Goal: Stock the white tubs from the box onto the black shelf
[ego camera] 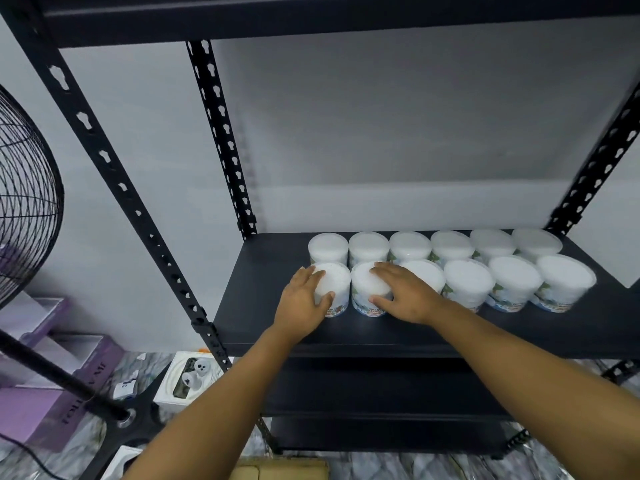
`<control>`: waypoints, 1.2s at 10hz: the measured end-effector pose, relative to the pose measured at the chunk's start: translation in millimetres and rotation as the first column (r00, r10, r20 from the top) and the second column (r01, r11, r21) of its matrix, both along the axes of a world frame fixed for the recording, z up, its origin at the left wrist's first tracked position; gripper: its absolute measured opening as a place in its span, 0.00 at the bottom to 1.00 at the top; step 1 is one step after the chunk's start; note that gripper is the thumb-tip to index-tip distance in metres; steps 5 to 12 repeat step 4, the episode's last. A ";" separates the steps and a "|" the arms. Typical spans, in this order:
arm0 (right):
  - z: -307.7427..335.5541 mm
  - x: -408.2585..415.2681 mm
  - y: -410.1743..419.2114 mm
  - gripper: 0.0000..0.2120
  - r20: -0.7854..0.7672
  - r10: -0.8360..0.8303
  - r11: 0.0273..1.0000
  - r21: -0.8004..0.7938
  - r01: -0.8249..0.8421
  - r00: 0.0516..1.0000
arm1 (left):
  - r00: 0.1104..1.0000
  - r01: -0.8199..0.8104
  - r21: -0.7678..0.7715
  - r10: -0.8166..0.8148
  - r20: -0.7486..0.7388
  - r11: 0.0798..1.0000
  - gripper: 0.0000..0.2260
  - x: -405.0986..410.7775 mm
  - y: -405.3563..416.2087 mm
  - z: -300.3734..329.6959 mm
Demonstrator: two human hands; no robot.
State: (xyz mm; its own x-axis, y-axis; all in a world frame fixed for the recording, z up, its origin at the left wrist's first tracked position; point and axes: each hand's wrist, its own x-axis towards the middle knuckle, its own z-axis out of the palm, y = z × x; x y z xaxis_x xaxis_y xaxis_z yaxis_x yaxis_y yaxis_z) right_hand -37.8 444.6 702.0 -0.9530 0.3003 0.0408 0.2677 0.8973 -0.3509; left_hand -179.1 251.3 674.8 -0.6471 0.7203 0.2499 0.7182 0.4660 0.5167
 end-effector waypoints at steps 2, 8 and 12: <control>1.3 4.4 -5.5 0.31 -0.001 -0.056 0.997 0.059 0.056 0.998 | 0.995 -0.038 -0.167 0.021 -0.102 0.985 0.27 4.9 7.2 8.2; 6.7 22.4 4.6 0.30 -0.045 -0.094 0.994 0.060 0.096 0.995 | 0.992 -0.044 -0.210 0.017 -0.128 0.977 0.27 24.7 20.7 20.7; 6.7 22.4 4.6 0.30 -0.045 -0.094 0.994 0.060 0.096 0.995 | 0.992 -0.044 -0.210 0.017 -0.128 0.977 0.27 24.7 20.7 20.7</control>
